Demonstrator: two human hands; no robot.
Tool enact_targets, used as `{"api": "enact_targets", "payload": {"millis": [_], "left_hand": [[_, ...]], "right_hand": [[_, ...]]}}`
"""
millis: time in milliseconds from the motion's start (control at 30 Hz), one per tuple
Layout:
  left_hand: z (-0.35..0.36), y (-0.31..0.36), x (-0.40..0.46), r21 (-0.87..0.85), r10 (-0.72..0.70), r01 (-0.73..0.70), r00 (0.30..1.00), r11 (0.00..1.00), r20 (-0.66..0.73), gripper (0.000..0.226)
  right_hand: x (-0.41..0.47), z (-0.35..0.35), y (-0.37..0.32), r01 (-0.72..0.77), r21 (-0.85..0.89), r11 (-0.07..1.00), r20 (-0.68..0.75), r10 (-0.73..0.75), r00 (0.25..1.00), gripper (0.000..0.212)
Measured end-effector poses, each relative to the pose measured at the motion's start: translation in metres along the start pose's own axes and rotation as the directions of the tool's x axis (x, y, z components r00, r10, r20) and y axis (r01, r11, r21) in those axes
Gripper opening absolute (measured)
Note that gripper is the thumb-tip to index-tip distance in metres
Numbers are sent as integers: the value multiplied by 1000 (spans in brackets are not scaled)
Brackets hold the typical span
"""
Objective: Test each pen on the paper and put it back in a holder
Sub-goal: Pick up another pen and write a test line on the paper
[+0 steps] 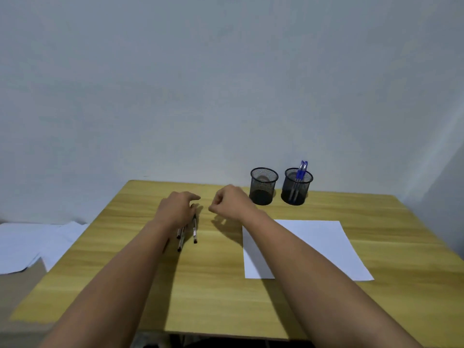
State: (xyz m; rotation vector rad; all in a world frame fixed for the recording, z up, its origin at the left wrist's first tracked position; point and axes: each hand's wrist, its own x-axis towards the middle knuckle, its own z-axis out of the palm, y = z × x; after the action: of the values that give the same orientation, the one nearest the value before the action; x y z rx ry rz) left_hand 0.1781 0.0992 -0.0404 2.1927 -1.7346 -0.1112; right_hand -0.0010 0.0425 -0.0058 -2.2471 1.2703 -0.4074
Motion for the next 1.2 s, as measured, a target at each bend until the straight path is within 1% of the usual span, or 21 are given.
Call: {"api": "enact_targets", "payload": {"millis": [100,200,267,367,433,500,600,700,767,833,867,933,1000,1067,1133,1200], "left_hand": [[14,-12,3,33,56,-57,998,998,33,36],[20,-20,8,65,96,-98,995,993,40,31],[24,-28,13,66,106,-109,994,992,34,27],[26,-34,17,66,105,-107,994,992,35,25],[27,-33,19,85,102,-102,995,991,15,24],[26,-30,20,88,87,-85,996,992,-15,24],[21,-18,21,72,65,-60,995,996,-71,22],[13,1,21,31,89,-87,993,996,-72,22],[8,16,19,-9,119,-120,991,993,-53,36],[4,30,15,7,156,-156,985,988,-71,55],[2,37,13,20,165,-164,980,986,-108,61],[-4,48,8,-4,150,-153,970,988,-193,64],[-11,56,2,-105,119,-148,963,983,-244,61],[-18,64,-4,-189,125,-175,960,966,-250,55],[-26,74,-12,-236,141,-202,957,951,-252,44],[-33,82,-18,-282,126,-209,950,936,-284,30]], "right_hand": [[2,32,-1,-27,-9,1000,126,28,992,22],[2,51,0,-36,-62,997,158,46,986,31],[8,60,1,-42,-96,994,140,56,989,32],[12,63,5,-68,-149,987,63,78,995,32],[13,58,11,-91,-133,987,24,95,995,32],[14,47,19,-118,-63,991,-2,118,993,27],[15,21,38,-137,133,982,-57,146,988,26],[10,-12,52,-150,379,913,-83,195,977,19],[1,-35,57,-156,474,867,-84,221,972,22],[-10,-55,61,-158,514,843,-58,219,974,28],[-15,-64,62,-160,525,836,-43,214,976,29],[-28,-79,65,-163,539,826,-20,207,978,30],[-41,-93,66,-162,561,812,-7,201,980,28],[-53,-105,68,-163,584,795,20,187,982,19],[-65,-113,71,-168,608,776,43,179,983,10],[-75,-120,75,-167,639,750,37,187,982,8]]}}
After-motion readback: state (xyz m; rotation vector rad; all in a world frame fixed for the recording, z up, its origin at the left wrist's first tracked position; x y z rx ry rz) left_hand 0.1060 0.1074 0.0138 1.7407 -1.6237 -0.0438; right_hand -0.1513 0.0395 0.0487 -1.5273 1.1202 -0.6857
